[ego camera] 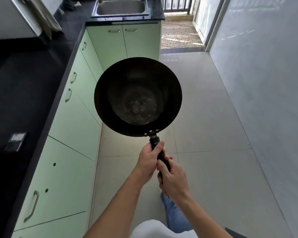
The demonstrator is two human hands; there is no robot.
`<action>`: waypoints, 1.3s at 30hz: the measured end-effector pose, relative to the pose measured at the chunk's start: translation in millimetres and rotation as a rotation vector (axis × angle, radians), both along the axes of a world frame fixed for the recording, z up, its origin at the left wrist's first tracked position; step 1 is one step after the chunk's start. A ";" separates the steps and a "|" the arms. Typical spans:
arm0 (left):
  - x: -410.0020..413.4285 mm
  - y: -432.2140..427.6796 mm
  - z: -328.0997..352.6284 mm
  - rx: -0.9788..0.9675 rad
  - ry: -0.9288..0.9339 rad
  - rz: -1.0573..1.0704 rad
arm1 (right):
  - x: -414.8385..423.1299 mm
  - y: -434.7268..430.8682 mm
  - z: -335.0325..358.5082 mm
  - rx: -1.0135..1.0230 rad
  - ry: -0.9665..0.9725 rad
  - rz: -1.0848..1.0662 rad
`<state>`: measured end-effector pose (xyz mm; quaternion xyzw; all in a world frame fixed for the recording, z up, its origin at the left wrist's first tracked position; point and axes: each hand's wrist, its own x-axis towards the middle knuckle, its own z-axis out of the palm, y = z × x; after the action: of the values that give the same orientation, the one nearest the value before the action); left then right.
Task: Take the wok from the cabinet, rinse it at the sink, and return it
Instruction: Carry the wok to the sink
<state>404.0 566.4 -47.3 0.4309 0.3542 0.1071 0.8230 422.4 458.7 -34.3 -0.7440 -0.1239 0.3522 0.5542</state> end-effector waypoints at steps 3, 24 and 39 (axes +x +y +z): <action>43.2 35.1 -4.0 0.031 0.013 0.013 | 45.9 34.3 -4.6 0.017 0.042 0.011; 293.3 261.3 -3.2 0.138 0.115 0.176 | 306.8 267.5 2.5 -0.011 0.071 0.133; 407.8 531.8 0.9 0.210 0.084 0.127 | 421.4 534.9 17.3 -0.006 0.086 0.107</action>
<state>811.8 1098.2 -46.4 0.4957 0.4015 0.1775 0.7494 843.8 993.5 -17.0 -0.7220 -0.1383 0.4134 0.5373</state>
